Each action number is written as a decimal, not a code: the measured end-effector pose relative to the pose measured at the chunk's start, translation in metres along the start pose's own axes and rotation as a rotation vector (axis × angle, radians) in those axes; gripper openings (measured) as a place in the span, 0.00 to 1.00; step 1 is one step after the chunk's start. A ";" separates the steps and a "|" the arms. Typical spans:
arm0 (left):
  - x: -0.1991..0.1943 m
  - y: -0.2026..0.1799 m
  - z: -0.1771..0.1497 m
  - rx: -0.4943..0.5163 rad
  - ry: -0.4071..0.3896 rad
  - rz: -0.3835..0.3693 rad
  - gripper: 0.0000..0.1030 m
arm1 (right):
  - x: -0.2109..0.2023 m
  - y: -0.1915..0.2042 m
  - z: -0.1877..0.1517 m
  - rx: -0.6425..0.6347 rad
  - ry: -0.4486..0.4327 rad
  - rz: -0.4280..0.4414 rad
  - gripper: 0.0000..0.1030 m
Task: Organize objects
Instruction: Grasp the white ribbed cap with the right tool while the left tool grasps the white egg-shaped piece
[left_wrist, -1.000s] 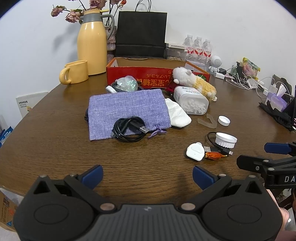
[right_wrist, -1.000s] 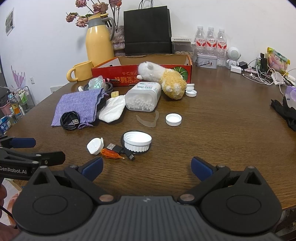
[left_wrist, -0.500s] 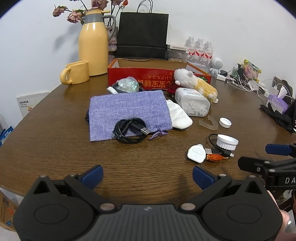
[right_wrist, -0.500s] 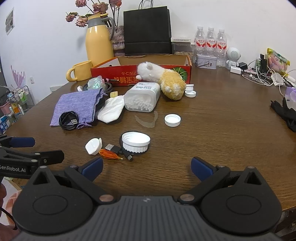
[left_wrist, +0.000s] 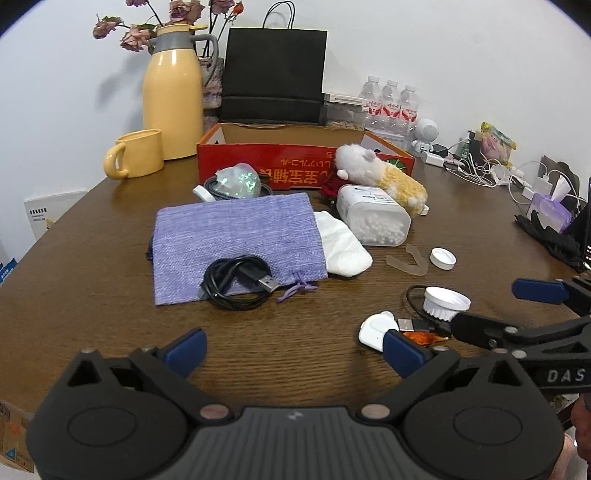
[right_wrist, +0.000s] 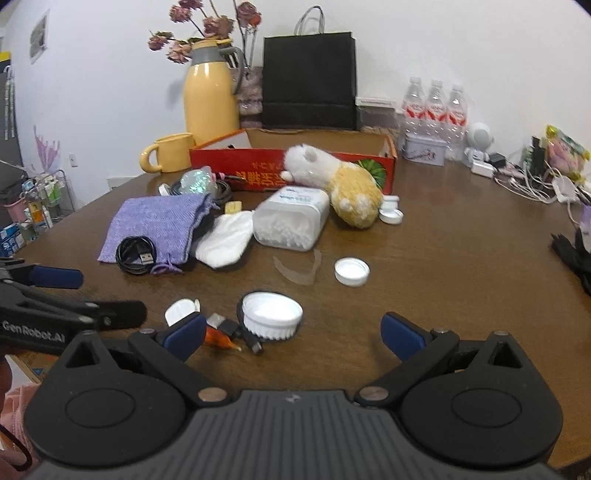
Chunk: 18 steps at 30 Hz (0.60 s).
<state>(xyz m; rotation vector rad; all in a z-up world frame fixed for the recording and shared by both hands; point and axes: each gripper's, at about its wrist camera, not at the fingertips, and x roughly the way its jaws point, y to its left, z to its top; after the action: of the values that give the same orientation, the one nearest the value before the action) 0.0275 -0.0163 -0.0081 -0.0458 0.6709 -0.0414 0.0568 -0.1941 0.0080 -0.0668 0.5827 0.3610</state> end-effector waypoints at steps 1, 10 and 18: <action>0.001 -0.001 0.000 0.000 0.002 0.003 0.93 | 0.003 -0.001 0.002 0.000 0.001 0.009 0.95; 0.005 -0.007 0.003 0.010 0.002 -0.003 0.93 | 0.025 -0.014 0.004 0.061 0.023 0.157 0.39; 0.014 -0.025 0.009 0.030 -0.003 -0.068 0.84 | 0.008 -0.027 0.004 0.080 -0.058 0.165 0.39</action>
<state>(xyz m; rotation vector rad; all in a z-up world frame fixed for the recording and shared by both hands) 0.0435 -0.0419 -0.0082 -0.0401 0.6653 -0.1171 0.0748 -0.2156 0.0061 0.0691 0.5460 0.4974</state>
